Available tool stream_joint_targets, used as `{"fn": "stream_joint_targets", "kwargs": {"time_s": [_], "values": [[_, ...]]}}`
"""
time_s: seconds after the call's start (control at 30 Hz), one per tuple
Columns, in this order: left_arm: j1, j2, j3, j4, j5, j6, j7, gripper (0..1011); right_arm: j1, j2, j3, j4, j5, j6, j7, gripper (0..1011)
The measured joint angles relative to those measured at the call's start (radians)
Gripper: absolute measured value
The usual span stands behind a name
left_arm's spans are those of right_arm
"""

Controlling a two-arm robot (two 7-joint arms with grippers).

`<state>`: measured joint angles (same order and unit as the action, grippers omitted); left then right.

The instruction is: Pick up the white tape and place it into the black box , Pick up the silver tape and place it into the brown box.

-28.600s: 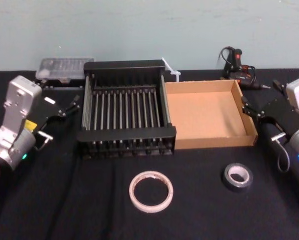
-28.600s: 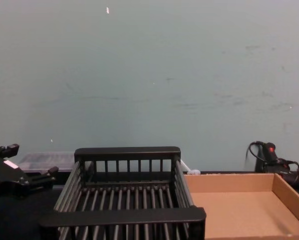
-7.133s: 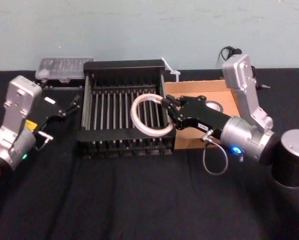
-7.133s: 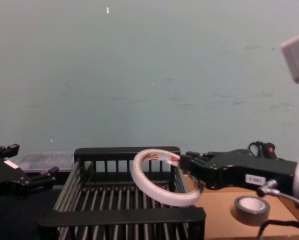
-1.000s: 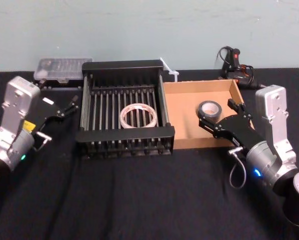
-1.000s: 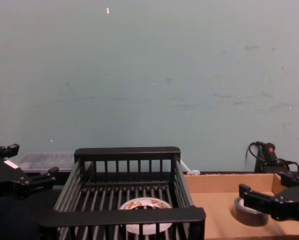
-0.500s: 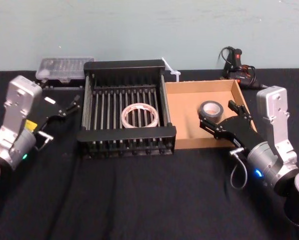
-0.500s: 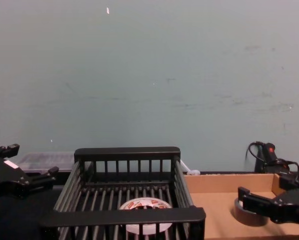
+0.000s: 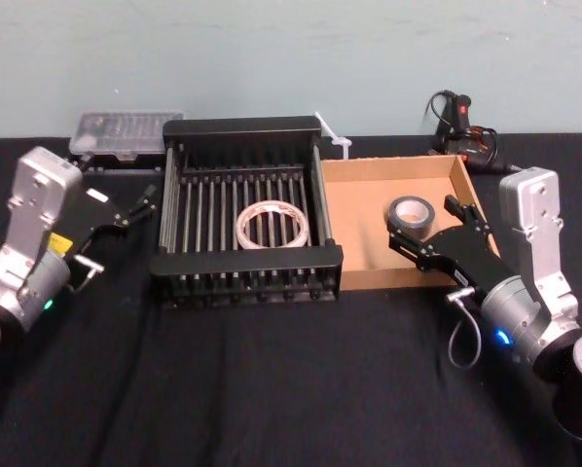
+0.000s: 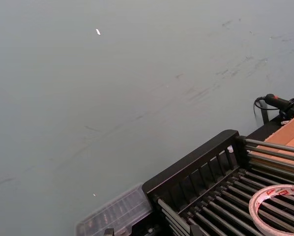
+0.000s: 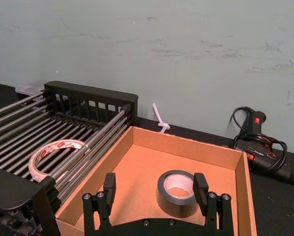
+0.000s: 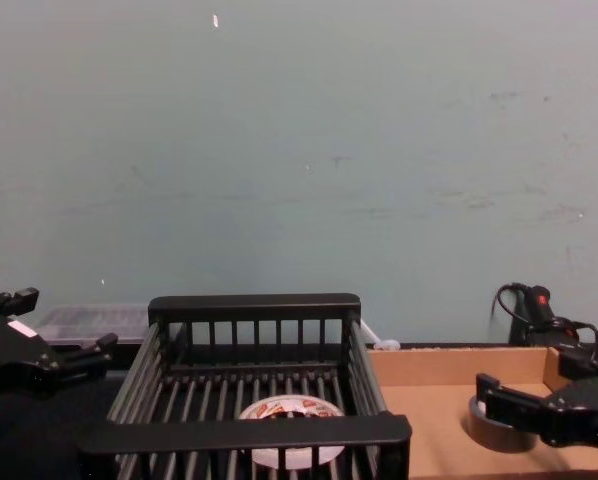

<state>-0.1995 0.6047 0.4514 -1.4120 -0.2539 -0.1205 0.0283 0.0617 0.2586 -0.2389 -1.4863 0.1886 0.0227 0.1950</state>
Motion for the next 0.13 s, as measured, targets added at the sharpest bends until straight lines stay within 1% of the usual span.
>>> {"fn": "stream_joint_targets", "kwargs": {"time_s": [0.13], "values": [[0.000, 0.000, 0.000, 0.000, 0.000, 0.000, 0.000, 1001, 0.000, 0.000, 0.000, -0.001, 0.000, 0.000, -0.001, 1002]]}}
